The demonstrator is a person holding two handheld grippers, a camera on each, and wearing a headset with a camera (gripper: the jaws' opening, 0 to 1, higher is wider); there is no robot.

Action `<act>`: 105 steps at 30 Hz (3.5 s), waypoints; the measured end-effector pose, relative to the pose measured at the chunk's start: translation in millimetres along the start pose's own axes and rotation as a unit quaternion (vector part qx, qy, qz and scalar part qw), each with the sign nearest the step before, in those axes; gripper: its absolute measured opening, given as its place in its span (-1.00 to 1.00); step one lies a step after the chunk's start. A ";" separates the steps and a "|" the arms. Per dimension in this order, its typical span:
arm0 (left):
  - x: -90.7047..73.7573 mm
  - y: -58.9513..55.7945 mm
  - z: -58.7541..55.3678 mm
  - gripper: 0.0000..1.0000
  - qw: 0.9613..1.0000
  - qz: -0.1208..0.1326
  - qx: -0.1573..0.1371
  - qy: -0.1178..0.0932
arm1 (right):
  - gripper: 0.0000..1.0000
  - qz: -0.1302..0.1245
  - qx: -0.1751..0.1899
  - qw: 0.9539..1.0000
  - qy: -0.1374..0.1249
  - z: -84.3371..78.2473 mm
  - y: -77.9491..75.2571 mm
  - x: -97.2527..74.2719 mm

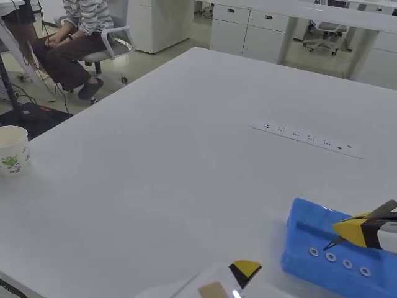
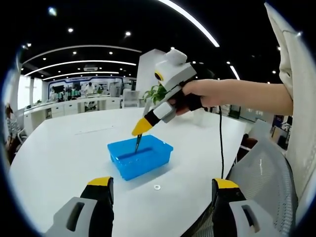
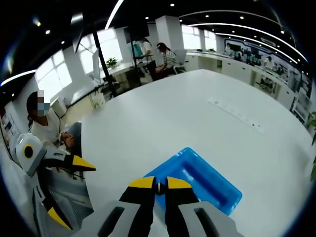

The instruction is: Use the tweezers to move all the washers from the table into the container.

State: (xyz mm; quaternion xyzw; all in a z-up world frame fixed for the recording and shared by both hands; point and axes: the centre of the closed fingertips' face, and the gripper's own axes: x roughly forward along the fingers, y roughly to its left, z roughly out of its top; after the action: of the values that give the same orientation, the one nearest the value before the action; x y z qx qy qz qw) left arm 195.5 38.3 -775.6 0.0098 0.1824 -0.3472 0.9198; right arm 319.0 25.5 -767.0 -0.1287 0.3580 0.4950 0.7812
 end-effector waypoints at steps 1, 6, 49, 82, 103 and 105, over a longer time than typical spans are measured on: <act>0.1 -0.1 -0.2 0.66 1.000 0.000 0.000 0.000 | -0.94 0.001 -0.001 1.000 0.000 -0.7 1.6 -0.9; 0.5 -0.6 -1.2 0.65 1.000 -0.001 0.003 0.003 | -0.94 0.011 0.000 1.000 0.008 -8.2 10.5 -1.3; 1.3 -2.2 -1.8 0.65 1.000 -0.006 0.001 0.005 | -0.93 0.052 0.044 0.994 0.088 -84.2 34.7 25.0; 0.5 -2.5 -3.4 0.64 1.000 -0.003 0.008 0.009 | -0.93 0.011 -0.067 0.996 0.059 -87.9 53.0 27.4; 0.7 -1.0 -4.0 0.63 1.000 -0.001 0.010 0.011 | -0.98 -0.003 -0.019 1.000 0.006 -84.6 45.7 28.2; 0.6 -0.7 -4.3 0.63 1.000 0.000 0.010 0.012 | -0.97 -0.005 -0.015 1.000 0.003 -85.8 42.8 27.1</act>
State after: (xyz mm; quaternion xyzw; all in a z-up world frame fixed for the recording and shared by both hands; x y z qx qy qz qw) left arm 194.1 38.0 -779.7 0.0234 0.1900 -0.3493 0.9172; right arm 251.7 16.7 -840.1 -0.1441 0.3523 0.4963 0.7803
